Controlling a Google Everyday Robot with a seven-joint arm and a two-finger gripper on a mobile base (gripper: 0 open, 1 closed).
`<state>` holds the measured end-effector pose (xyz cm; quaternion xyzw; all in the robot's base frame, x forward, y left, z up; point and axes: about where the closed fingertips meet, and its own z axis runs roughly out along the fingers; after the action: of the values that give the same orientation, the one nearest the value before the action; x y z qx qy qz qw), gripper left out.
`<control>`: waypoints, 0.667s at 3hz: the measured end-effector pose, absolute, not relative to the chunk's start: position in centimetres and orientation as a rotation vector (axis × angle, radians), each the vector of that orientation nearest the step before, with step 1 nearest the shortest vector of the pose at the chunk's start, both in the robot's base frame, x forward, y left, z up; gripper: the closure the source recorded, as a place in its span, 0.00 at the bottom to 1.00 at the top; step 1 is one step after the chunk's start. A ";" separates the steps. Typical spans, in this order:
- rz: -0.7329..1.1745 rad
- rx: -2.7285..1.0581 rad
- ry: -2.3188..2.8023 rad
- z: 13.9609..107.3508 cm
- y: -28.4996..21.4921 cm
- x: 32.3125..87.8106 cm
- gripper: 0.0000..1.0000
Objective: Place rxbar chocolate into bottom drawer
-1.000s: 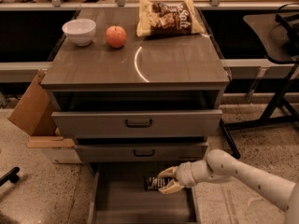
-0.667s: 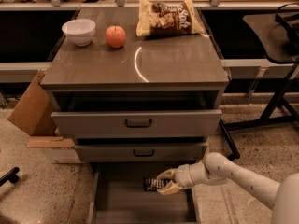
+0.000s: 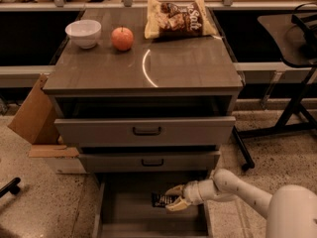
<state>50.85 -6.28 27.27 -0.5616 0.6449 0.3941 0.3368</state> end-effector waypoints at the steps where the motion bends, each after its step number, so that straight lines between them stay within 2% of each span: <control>1: 1.051 -1.444 1.699 25.2 -6.2 51.2 0.85; 2: 1.065 -1.439 1.716 23.9 -6.0 51.4 0.61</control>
Offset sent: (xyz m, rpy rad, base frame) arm 0.0103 -0.0010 -0.0471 -0.0064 0.0619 -0.0186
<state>51.37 -6.01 23.89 -0.5489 0.6544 0.4060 0.3249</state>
